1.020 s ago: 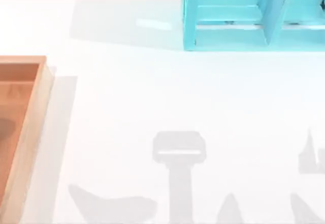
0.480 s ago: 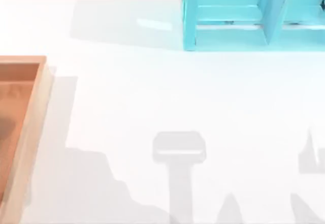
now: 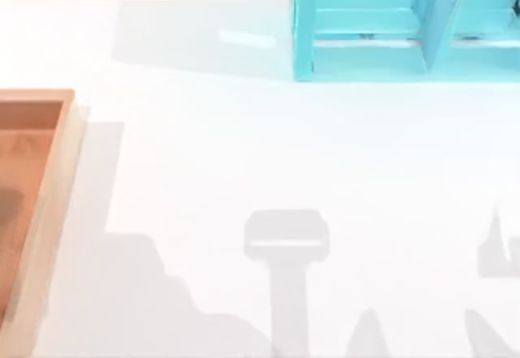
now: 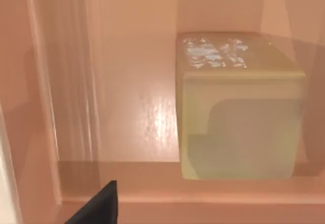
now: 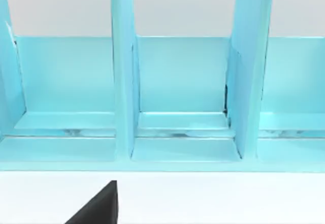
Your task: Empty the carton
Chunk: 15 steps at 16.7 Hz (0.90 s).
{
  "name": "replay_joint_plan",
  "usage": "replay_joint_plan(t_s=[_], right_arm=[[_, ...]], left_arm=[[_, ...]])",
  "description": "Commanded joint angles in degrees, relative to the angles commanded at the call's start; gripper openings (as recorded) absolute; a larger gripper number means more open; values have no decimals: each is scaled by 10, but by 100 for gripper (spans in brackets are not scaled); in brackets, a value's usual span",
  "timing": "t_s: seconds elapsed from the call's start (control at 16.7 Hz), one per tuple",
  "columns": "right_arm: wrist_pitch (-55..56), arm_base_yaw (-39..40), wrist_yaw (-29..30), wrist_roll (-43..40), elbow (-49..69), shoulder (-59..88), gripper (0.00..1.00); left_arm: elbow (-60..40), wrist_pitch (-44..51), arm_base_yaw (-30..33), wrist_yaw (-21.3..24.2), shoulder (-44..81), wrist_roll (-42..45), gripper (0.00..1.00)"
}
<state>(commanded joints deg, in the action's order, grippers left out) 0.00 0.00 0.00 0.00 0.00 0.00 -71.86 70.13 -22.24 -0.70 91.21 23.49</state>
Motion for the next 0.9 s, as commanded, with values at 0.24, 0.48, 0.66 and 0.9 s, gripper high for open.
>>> replay_joint_plan(t_s=[0.24,0.48,0.66,0.9], right_arm=[[0,0,0,0,0,0,100],[0,0,0,0,0,0,100],[0,0,0,0,0,0,100],[0,0,0,0,0,0,100]], left_arm=[[47,-63,-3,0,18,1,100],[123,-178,-5,0,51,4,100],[159,-226,-7,0,67,6,100],[162,-229,-7,0,68,7,100]])
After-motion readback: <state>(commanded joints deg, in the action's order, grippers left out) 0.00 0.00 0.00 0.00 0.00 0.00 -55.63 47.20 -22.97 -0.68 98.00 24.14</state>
